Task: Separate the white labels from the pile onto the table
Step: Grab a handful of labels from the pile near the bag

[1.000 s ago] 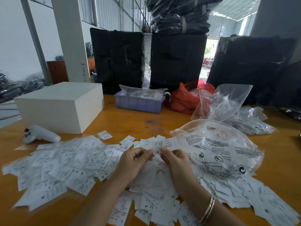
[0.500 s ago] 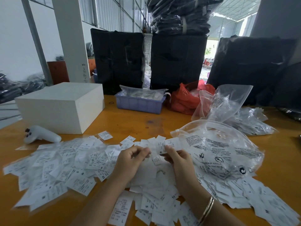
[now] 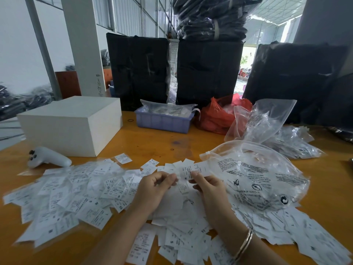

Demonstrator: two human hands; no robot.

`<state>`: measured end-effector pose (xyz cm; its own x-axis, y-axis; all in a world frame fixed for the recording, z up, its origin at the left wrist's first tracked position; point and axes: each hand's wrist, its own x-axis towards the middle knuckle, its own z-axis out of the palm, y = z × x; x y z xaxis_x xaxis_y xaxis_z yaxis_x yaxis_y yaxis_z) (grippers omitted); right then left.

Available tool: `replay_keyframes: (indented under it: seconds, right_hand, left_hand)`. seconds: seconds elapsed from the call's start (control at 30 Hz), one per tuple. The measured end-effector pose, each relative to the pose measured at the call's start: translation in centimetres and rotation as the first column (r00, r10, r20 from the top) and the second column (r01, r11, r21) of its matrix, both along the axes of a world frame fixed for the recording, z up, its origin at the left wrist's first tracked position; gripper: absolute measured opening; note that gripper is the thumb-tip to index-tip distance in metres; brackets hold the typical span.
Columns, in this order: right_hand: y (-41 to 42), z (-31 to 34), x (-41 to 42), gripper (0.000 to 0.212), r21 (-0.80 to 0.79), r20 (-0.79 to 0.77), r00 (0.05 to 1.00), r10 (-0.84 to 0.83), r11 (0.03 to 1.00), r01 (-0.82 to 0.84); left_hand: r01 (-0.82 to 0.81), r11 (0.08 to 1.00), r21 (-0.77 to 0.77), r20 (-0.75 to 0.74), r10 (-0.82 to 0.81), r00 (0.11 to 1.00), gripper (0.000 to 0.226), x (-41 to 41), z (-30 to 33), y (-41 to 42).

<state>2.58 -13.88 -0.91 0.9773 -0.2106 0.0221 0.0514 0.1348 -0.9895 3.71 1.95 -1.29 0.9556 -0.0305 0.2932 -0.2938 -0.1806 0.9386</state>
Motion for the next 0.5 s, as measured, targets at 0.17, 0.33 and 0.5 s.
replay_keyframes:
  seconds: [0.17,0.33,0.5]
  right_hand:
    - [-0.10,0.16,-0.02,0.043,0.180,0.038,0.999,-0.033,0.983,0.026]
    - [0.10,0.23,-0.23,0.031,0.080,0.057,0.998,-0.024,0.997,0.019]
    - [0.04,0.19,-0.16,0.027,0.077,0.055,0.998,-0.028,0.997,0.024]
  left_hand:
    - [0.015,1.000,-0.017,-0.016,-0.015,1.000,0.032,0.05,-0.05,-0.02]
    - [0.020,1.000,-0.015,-0.011,-0.021,1.000,0.033,-0.05,0.04,-0.03]
    - [0.009,1.000,-0.020,-0.010,-0.010,1.000,0.032,-0.07,-0.02,-0.10]
